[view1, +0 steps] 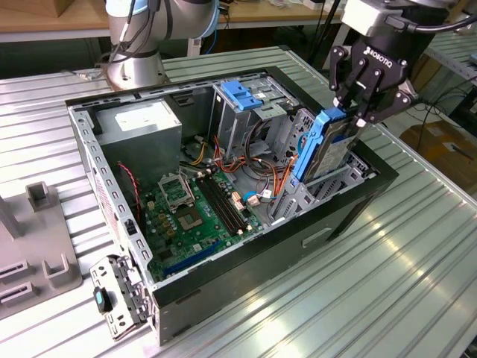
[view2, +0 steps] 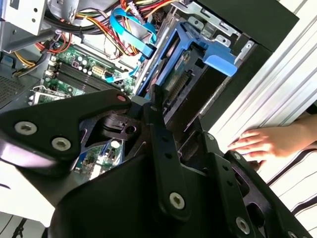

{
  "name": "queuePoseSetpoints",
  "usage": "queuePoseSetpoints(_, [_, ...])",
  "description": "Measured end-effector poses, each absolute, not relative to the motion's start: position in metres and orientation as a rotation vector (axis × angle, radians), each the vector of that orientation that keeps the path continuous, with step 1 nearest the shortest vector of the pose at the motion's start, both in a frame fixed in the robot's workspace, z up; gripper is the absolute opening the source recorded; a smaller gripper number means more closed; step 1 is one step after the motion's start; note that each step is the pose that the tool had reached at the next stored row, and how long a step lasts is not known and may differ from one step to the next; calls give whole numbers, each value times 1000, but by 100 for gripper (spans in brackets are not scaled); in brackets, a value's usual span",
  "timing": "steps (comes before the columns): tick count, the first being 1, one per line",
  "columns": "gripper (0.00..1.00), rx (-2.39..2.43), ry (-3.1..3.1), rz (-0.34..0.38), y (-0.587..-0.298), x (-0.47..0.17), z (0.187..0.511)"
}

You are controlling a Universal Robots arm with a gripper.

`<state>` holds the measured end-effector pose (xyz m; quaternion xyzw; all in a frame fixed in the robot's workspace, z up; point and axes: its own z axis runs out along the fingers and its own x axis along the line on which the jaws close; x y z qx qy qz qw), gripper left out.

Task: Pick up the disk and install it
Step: 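Insert the disk into the insertion slot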

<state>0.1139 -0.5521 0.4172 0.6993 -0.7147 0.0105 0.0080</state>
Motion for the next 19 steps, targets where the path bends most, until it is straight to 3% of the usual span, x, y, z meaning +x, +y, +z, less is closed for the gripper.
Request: queuePoseSetpoints(19, [35, 2186, -2234, 33, -552, 114, 378])
